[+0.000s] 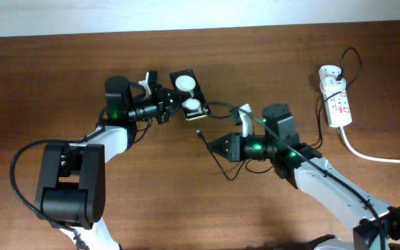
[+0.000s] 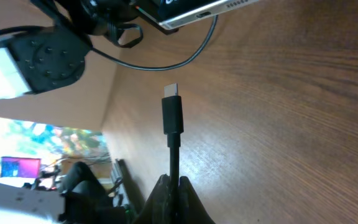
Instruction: Plug charger to phone and switch on socket
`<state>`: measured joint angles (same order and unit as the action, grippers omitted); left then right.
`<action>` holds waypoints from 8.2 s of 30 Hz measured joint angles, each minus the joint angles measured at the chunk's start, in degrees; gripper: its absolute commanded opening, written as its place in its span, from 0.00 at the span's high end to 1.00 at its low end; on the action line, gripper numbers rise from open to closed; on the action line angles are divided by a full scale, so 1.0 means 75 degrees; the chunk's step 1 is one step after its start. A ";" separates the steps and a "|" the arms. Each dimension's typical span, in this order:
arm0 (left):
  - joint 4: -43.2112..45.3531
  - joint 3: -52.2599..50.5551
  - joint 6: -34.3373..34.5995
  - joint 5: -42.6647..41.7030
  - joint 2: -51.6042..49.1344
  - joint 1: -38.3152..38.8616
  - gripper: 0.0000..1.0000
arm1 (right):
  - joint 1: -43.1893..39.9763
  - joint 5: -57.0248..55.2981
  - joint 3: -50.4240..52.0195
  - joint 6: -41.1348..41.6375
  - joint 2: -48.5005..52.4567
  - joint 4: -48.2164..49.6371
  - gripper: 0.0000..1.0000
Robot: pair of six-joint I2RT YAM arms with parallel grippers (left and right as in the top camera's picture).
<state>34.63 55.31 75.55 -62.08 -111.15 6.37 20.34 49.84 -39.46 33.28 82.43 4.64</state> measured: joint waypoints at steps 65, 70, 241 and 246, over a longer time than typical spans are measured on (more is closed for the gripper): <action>0.0052 0.0012 -0.0997 0.0114 0.0003 0.0207 1.00 | 0.0455 -0.2022 0.0058 0.0740 0.0000 0.0816 0.96; 0.0061 0.0029 -0.1087 0.0149 0.0003 0.0207 1.00 | 0.0469 -0.2078 0.0099 0.0854 0.0131 0.1064 0.96; -1.0614 0.2468 -0.7332 0.5805 0.3535 0.0548 0.01 | -0.6248 -0.4730 -0.6770 -0.2209 0.5718 -0.4281 0.96; -1.0617 0.2468 -0.7332 0.5802 0.3535 0.0548 0.01 | -0.6234 -0.4724 -0.6828 -0.2212 0.5718 -0.4450 0.96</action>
<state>-44.99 73.82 20.56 -18.57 -84.64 10.48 -26.41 14.41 -90.67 16.69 125.32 -28.73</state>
